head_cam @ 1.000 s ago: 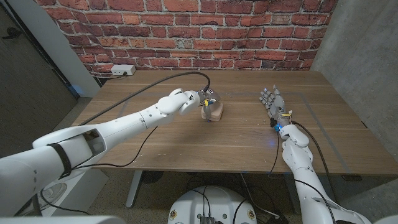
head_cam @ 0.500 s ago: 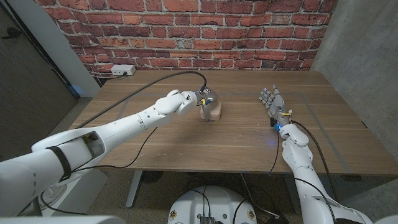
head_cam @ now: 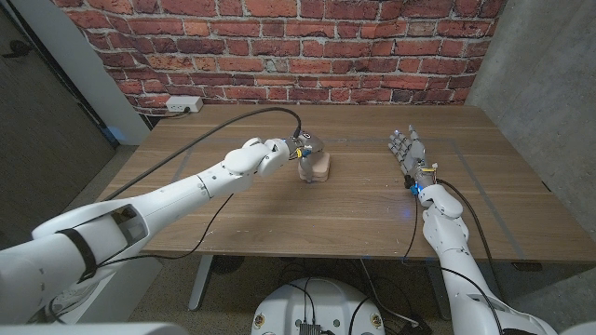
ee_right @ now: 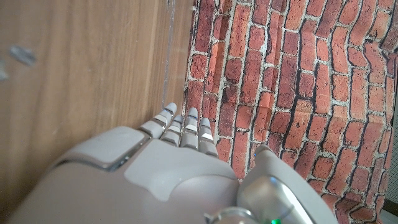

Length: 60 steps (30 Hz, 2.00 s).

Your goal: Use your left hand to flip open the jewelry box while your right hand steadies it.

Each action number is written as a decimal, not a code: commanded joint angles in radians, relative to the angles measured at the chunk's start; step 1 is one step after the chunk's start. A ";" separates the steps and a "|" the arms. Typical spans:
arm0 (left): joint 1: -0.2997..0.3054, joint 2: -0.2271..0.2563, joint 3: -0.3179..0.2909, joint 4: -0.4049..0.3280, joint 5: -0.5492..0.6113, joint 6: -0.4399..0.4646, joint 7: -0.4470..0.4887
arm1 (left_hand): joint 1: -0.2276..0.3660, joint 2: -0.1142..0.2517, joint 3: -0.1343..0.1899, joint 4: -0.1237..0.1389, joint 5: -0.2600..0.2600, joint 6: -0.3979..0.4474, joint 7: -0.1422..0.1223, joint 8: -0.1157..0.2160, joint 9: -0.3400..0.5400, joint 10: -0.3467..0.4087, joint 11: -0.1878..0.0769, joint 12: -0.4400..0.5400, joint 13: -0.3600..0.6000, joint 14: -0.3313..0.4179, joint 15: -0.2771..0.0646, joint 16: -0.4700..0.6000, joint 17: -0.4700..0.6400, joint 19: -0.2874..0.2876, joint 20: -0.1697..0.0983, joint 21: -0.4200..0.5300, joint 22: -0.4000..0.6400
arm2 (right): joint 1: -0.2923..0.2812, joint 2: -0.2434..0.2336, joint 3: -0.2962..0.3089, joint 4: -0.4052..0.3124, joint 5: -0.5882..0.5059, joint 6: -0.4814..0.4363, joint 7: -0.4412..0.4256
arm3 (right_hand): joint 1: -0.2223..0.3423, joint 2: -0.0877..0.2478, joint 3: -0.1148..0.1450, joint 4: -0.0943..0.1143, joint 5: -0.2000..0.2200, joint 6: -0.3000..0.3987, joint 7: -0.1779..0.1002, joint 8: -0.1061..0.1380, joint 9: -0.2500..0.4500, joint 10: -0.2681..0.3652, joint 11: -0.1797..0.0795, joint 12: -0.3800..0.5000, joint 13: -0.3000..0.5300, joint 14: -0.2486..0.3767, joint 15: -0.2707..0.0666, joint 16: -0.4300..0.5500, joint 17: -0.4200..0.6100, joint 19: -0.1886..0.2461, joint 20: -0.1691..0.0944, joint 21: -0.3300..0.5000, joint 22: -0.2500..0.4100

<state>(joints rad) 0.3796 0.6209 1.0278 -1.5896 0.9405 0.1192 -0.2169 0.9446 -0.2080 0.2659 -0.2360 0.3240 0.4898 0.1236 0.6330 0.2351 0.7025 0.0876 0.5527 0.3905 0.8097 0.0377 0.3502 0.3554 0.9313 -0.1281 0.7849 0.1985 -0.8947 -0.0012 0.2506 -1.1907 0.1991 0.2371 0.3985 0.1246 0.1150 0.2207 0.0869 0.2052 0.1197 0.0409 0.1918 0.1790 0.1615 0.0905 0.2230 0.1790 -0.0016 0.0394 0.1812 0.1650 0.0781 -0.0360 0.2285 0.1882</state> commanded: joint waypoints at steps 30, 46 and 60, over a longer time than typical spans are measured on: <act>0.180 -0.001 -0.207 -0.017 -0.299 -0.039 0.496 | 0.253 0.234 0.117 0.096 0.017 0.493 -0.154 0.010 0.009 0.365 -0.270 0.023 0.039 0.561 -0.268 -0.002 0.039 -0.021 -0.058 0.042 -0.001 | -0.022 0.007 -0.007 -0.047 -0.016 -0.019 -0.007 | 0.000 0.000 0.009 0.002 0.005 0.006 0.003 -0.001 0.003 0.012 0.000 -0.004 0.004 0.005 0.001 -0.005 0.003 0.009 0.004 -0.006 0.002; 0.208 -0.062 -0.265 0.078 -0.588 -0.167 0.545 | 0.254 0.232 0.125 0.096 0.023 0.488 -0.144 0.011 0.013 0.364 -0.266 0.024 0.053 0.560 -0.268 -0.005 0.052 -0.027 -0.057 0.058 -0.003 | -0.025 0.006 -0.022 -0.052 -0.039 -0.001 -0.007 | 0.014 -0.001 0.014 -0.010 0.004 0.004 0.006 -0.002 0.002 0.012 0.000 -0.006 0.004 0.006 0.003 -0.005 0.003 0.011 0.006 -0.008 0.001; 0.221 -0.109 -0.300 0.139 -0.811 -0.253 0.489 | 0.254 0.231 0.133 0.097 0.029 0.485 -0.139 0.012 0.017 0.363 -0.261 0.024 0.065 0.559 -0.268 -0.008 0.062 -0.033 -0.055 0.070 -0.005 | -0.066 0.000 -0.057 -0.157 -0.134 0.059 -0.033 | 0.048 -0.009 0.024 -0.039 0.000 0.004 0.004 0.000 0.002 0.014 0.000 -0.007 0.004 0.007 0.004 -0.005 0.003 0.012 0.010 -0.012 -0.001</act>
<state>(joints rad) 0.5866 0.5549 0.7639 -1.5072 0.3107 -0.0623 0.3111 0.9550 -0.2184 0.2782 -0.2484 0.3483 0.4936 0.1268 0.6403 0.2490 0.7067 0.0902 0.5527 0.4119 0.8097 0.0377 0.3368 0.4123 0.9174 -0.1142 0.8441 0.1908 -0.9327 0.0032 0.2177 -1.2749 0.1331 0.2517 0.3827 0.1541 0.1075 0.2393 0.0571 0.2052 0.1196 0.0410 0.1918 0.1790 0.1648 0.0871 0.2181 0.1790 -0.0017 0.0394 0.1769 0.1650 0.0853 -0.0285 0.2168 0.1860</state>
